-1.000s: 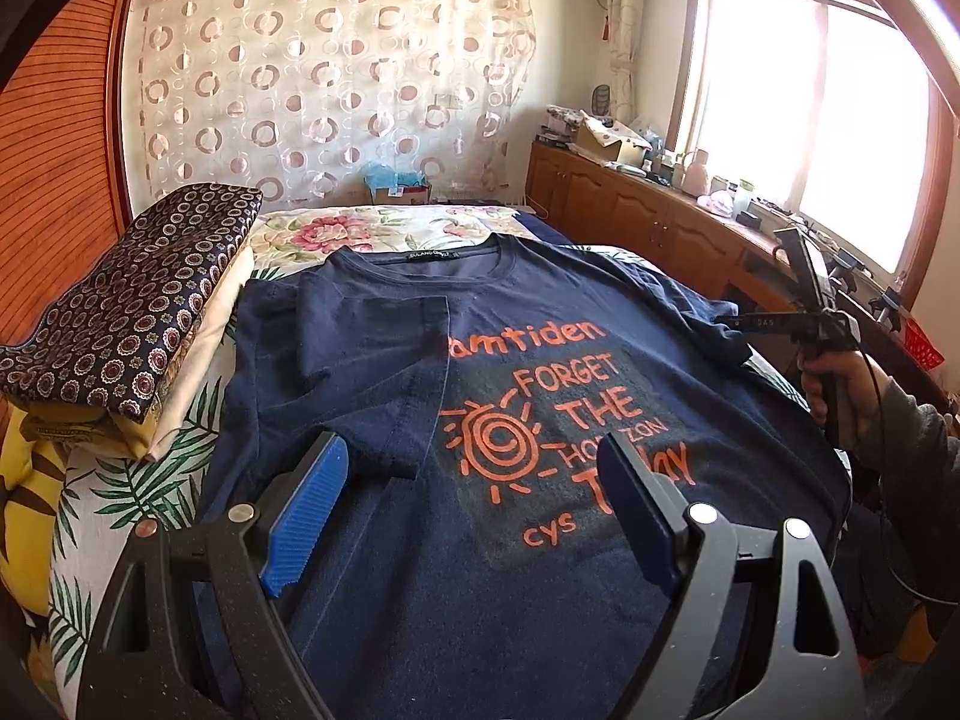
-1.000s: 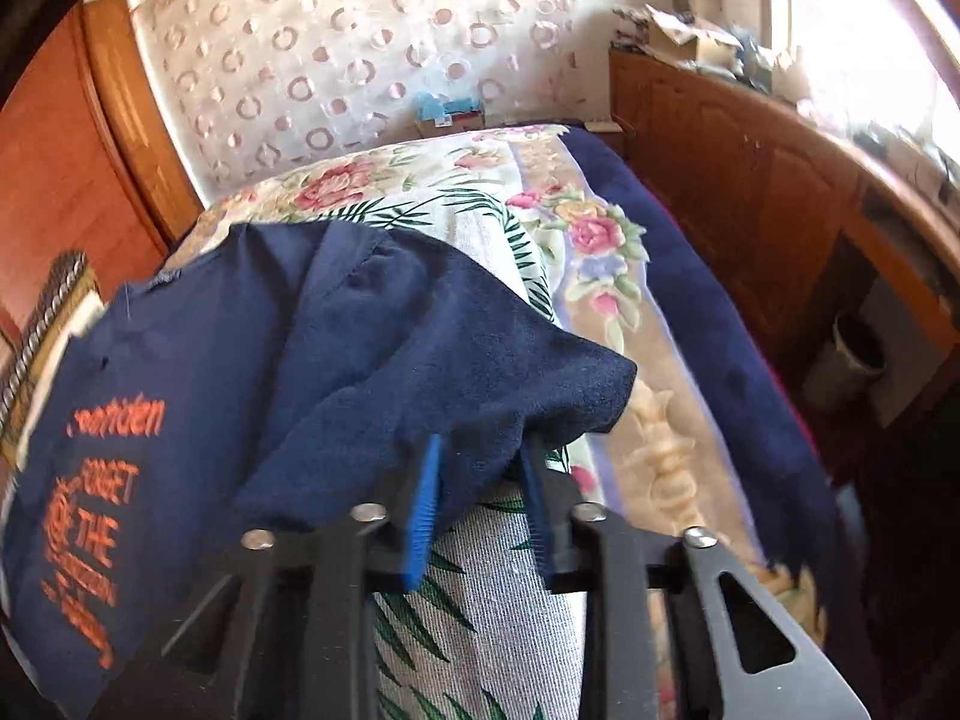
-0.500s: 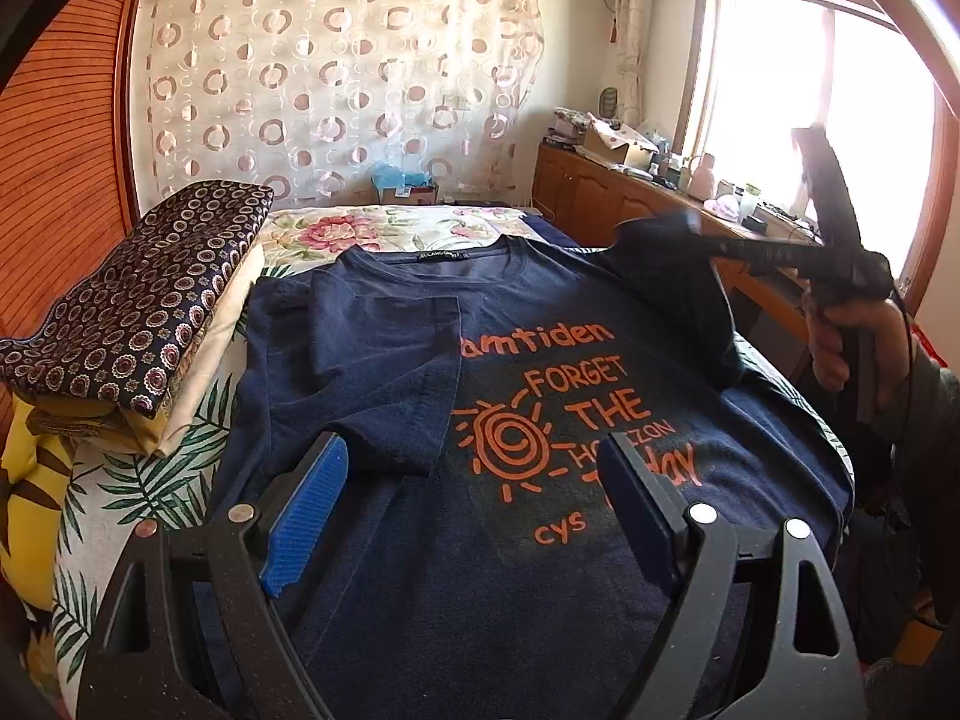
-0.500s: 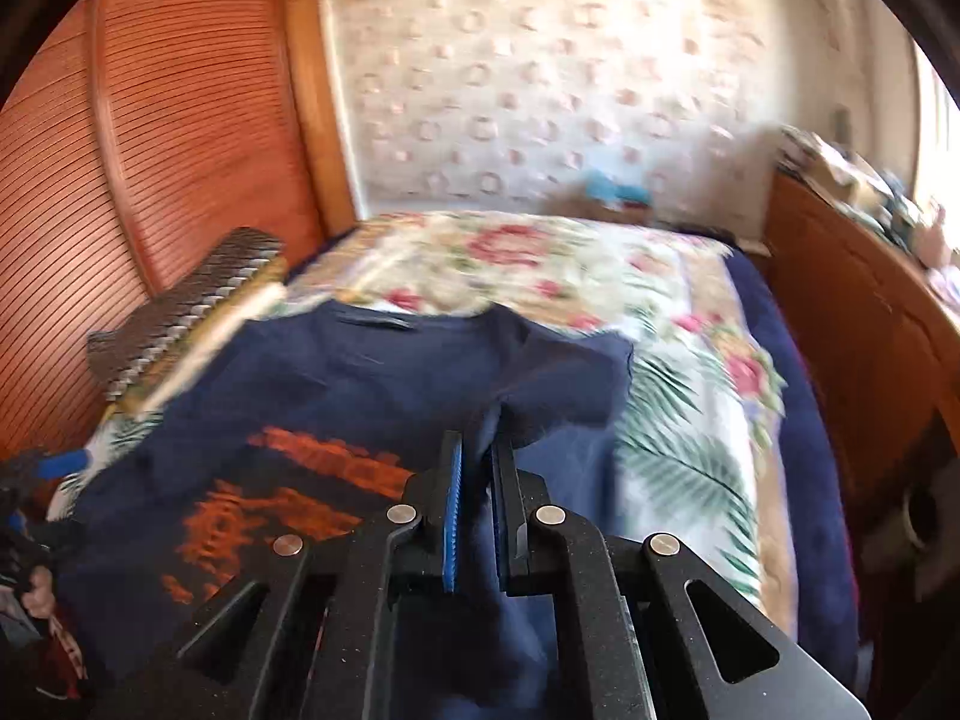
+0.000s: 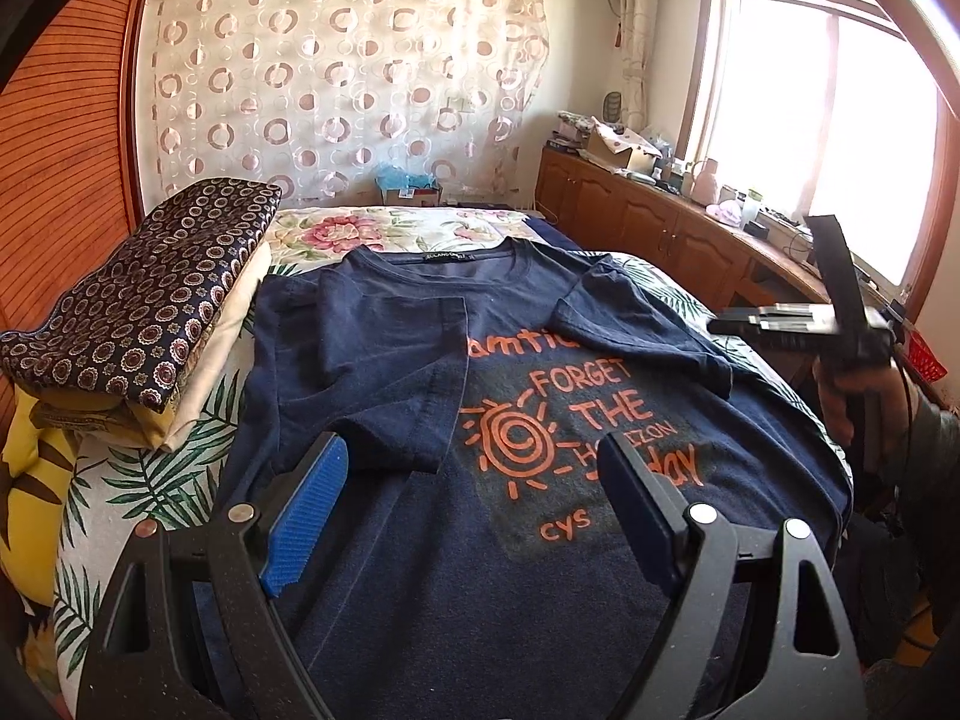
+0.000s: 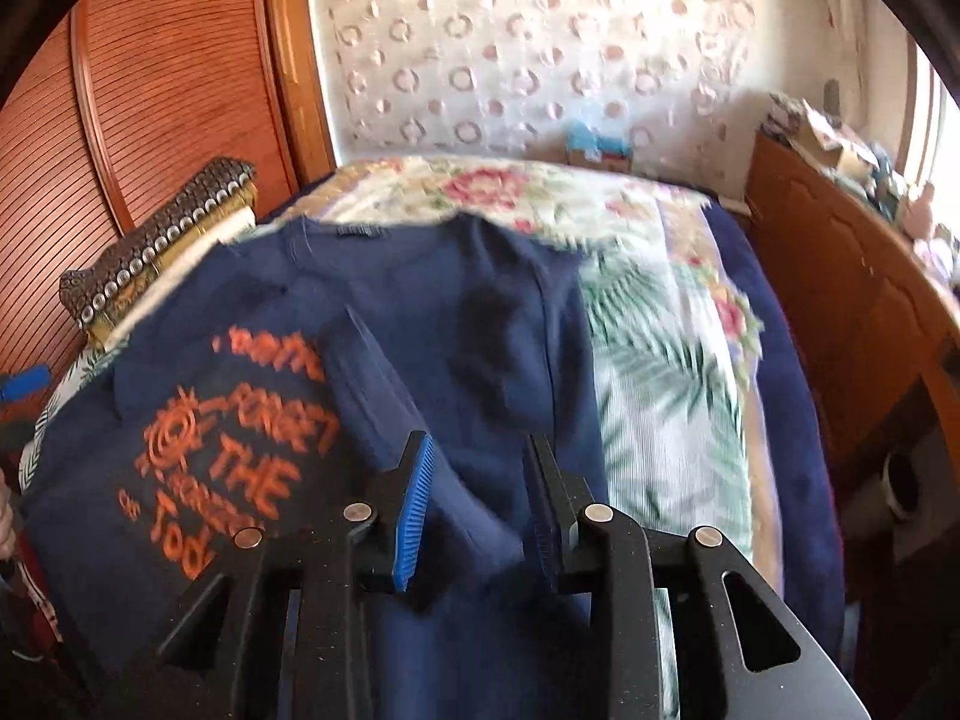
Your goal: Fold small clothes
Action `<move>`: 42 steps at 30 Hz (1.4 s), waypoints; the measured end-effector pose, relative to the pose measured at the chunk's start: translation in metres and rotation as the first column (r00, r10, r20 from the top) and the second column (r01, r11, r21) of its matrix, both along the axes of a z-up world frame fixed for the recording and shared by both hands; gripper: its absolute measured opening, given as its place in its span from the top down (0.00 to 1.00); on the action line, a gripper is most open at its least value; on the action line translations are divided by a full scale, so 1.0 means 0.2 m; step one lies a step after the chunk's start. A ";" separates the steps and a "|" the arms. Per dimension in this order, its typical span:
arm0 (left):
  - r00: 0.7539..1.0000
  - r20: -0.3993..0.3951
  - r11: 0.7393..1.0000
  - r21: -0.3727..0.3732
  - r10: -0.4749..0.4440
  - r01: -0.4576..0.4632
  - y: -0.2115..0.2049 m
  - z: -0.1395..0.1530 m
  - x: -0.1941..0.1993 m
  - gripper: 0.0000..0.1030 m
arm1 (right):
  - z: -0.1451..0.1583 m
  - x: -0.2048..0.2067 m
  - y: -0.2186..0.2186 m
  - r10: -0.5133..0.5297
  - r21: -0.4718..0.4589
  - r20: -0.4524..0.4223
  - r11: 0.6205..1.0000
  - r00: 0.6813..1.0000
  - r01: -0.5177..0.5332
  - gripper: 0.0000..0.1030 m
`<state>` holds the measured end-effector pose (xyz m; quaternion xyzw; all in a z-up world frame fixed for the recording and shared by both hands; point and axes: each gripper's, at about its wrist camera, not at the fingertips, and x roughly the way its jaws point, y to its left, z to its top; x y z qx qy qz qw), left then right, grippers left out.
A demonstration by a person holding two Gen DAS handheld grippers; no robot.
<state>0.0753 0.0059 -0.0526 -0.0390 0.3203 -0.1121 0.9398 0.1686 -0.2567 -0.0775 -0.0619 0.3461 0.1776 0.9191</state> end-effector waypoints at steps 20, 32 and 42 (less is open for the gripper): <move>1.000 -0.011 1.000 0.013 -0.017 0.018 -0.03 -0.01 0.01 0.17 | -0.12 -0.06 -0.02 0.031 0.113 -0.052 0.993 0.998 -0.025 0.69; 1.000 -0.013 1.000 0.008 -0.015 0.015 -0.03 -0.01 0.02 0.17 | -0.22 -0.28 0.13 0.172 -0.040 -0.046 0.984 0.984 -0.174 0.85; 1.000 -0.013 1.000 0.006 -0.016 0.016 -0.03 -0.01 0.01 0.17 | -0.02 -0.32 0.07 0.127 0.012 0.068 0.992 0.990 -0.128 0.69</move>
